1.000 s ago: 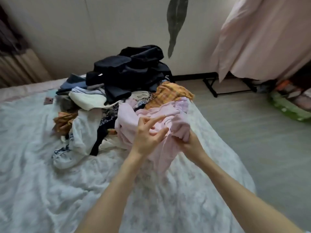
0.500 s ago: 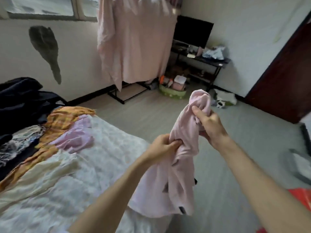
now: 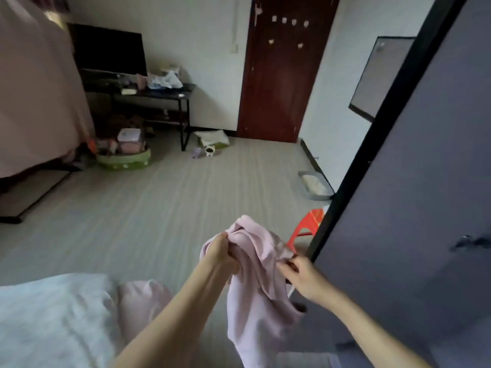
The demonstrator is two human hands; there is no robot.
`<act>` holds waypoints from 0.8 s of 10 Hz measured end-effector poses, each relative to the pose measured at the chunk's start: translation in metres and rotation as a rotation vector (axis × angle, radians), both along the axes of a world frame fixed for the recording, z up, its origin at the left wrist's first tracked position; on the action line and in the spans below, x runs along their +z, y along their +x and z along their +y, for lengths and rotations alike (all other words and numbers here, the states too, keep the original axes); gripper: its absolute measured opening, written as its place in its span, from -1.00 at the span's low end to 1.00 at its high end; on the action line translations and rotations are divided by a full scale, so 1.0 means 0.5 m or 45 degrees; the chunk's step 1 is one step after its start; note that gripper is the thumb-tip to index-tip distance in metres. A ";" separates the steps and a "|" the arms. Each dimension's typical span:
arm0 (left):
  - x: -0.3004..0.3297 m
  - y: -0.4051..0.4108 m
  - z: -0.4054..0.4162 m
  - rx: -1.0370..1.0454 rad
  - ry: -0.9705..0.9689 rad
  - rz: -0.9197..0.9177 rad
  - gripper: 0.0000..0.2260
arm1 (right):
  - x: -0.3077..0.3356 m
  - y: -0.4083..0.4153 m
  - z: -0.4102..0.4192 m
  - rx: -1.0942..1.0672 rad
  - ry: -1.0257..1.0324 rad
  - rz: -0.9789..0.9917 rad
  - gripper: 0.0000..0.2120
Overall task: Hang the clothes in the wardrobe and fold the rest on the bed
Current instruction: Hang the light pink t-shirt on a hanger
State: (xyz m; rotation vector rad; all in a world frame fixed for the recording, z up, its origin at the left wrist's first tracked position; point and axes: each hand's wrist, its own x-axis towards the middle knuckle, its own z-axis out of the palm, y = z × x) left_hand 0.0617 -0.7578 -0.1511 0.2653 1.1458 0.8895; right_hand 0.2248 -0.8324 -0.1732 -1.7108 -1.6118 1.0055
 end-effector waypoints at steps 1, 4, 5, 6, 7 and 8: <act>-0.050 0.045 0.018 -0.316 0.060 0.066 -0.79 | 0.010 0.060 -0.012 -0.287 0.178 -0.099 -0.74; -0.020 0.097 0.025 -1.271 1.148 0.806 -0.42 | 0.083 0.117 -0.022 -0.224 0.353 -0.240 -0.67; 0.013 0.136 0.004 -1.594 1.422 0.491 -0.22 | 0.110 0.112 -0.035 -0.154 0.322 -0.265 -0.66; 0.017 0.176 -0.012 -1.714 1.413 0.218 -0.56 | 0.132 0.122 -0.069 -0.194 0.311 -0.251 -0.78; 0.014 0.210 -0.022 -1.623 1.254 0.000 -0.88 | 0.146 0.153 -0.118 -0.346 0.283 -0.205 -0.78; 0.035 0.261 -0.042 -1.585 1.328 -0.096 -0.93 | 0.144 0.198 -0.181 -0.511 0.212 -0.132 -0.81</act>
